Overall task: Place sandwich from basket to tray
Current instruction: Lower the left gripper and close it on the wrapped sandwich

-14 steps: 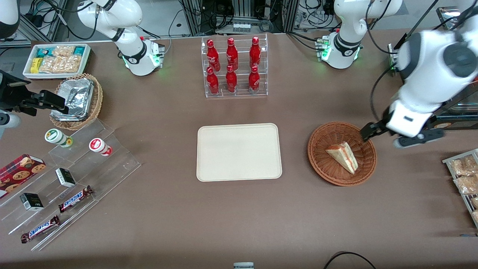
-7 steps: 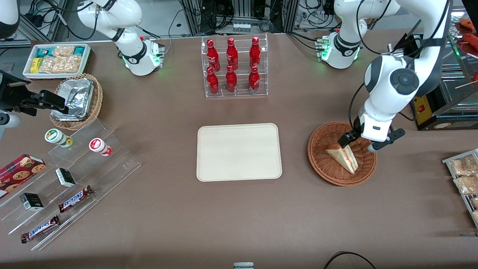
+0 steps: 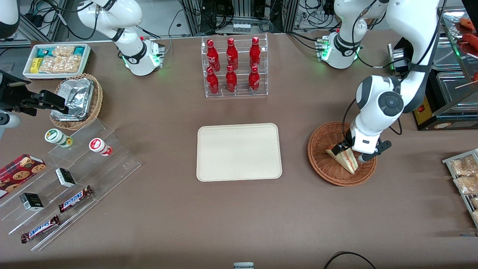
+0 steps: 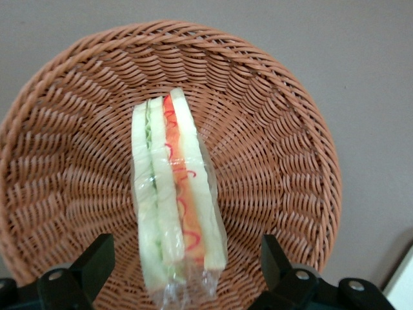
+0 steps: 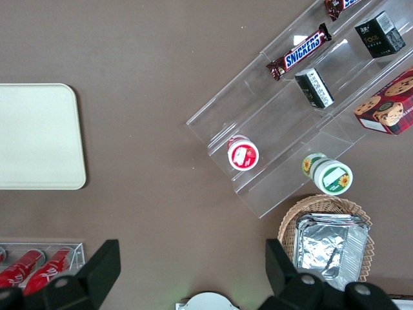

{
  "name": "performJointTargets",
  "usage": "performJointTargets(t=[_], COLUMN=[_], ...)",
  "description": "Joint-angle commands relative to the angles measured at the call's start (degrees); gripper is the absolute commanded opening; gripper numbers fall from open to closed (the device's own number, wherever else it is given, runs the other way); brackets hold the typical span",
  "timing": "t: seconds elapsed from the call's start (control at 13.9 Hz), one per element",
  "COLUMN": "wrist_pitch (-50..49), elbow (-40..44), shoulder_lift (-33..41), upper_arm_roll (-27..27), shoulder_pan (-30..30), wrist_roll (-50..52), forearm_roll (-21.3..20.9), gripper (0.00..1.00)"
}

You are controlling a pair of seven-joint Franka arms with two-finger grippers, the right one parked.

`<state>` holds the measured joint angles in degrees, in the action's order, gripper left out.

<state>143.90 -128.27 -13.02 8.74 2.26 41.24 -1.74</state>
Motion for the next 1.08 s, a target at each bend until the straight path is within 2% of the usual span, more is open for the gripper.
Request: performJointTargets(t=[0.0, 0.07, 0.14, 0.22, 0.29, 0.36, 0.43, 0.65, 0.72, 0.79, 1.01], wrist_pitch=[1.91, 2.00, 2.09, 2.26, 2.26, 2.26, 2.26, 0.08, -3.85, -10.06, -31.25], elbow=[0.30, 0.30, 0.39, 0.30, 0.39, 0.39, 0.48, 1.00, 2.31, 5.46, 22.13], shoulder_lift=[-1.48, -1.83, -2.01, -2.10, -2.54, -2.80, -2.72, 0.34, 2.62, 4.38, 4.06], upper_arm_roll=[-0.13, -0.13, -0.22, -0.22, -0.30, -1.00, -1.10, -1.10, -1.10, -0.75, 3.28], shoulder_pan=[0.03, 0.03, 0.03, 0.03, 0.03, 0.11, 0.12, 0.20, 0.55, 0.82, 1.08], wrist_roll=[1.56, 1.56, 1.56, 1.56, 1.47, 1.38, 1.21, 0.77, 0.77, 0.68, 1.38], forearm_roll=[-1.16, -1.16, -1.16, -1.16, -1.16, -1.24, -1.24, -1.24, -1.33, -1.51, -1.86], gripper=[1.00, 0.99, 0.94, 0.76, 0.47, 0.21, 0.00, 0.00, 0.00, 0.00, 0.00])
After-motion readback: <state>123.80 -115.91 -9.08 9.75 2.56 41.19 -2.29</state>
